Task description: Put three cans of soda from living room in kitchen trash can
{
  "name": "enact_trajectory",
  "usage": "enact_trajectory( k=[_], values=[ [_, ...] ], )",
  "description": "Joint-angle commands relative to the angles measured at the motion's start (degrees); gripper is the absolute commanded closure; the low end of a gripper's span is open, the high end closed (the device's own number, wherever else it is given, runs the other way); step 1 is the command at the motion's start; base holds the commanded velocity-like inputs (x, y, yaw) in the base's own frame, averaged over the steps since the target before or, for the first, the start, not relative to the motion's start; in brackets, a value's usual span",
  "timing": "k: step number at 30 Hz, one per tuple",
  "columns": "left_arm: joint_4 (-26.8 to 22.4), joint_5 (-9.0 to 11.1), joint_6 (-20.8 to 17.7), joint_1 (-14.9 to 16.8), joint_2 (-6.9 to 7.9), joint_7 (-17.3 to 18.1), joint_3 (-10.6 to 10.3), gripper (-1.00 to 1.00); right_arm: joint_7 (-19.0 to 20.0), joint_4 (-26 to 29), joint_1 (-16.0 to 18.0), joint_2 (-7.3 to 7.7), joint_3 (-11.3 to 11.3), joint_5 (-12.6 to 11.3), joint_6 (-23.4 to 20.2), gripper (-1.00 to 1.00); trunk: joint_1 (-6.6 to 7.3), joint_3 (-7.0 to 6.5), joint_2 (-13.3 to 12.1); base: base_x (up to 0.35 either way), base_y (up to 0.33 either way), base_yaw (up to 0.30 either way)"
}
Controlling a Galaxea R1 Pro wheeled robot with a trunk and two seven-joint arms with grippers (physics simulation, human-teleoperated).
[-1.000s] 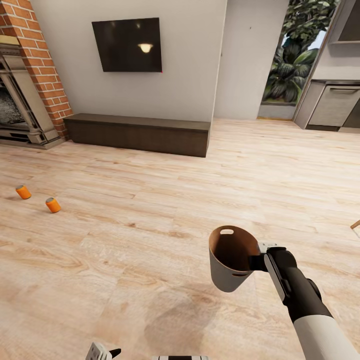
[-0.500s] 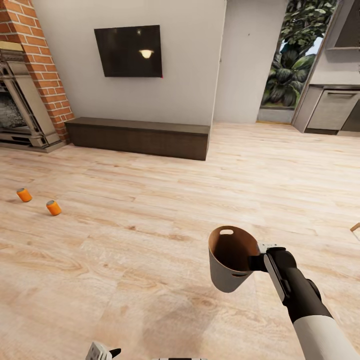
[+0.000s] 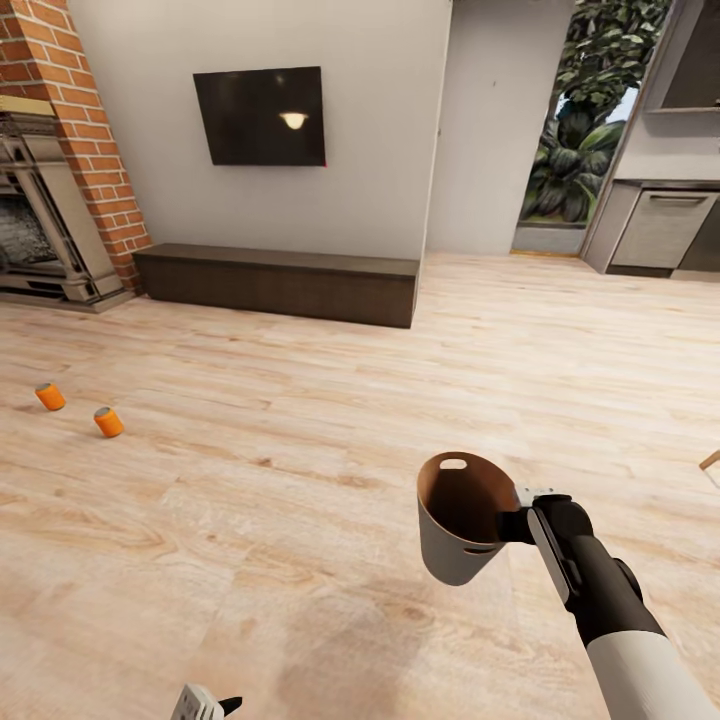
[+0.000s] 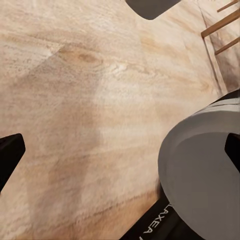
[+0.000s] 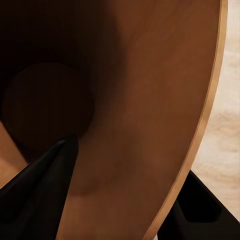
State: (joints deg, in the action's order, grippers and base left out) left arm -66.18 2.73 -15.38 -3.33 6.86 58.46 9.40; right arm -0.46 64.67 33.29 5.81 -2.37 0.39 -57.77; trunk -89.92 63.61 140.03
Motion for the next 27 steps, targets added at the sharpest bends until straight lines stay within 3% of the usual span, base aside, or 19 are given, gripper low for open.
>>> enact_trajectory(
  k=[1,16,27],
  values=[
    [0.00,0.00,0.00,0.00,0.00,0.02,0.00,-1.00,0.11,0.02,0.02,0.00,0.00,-0.56,0.02,1.00,0.00,-0.10,0.00,0.000,0.000,0.000],
    [0.00,0.00,0.00,-0.01,-0.02,0.05,0.00,-1.00,0.11,0.02,0.02,0.00,0.00,-0.56,0.02,1.00,0.00,-1.49,0.00,0.000,0.000,0.000],
    [0.00,0.00,0.00,-0.01,0.00,0.06,0.00,-1.00,0.11,0.02,0.02,0.00,0.01,-0.56,-0.03,1.00,0.00,-1.67,0.00,0.276,0.002,0.000]
  ],
)
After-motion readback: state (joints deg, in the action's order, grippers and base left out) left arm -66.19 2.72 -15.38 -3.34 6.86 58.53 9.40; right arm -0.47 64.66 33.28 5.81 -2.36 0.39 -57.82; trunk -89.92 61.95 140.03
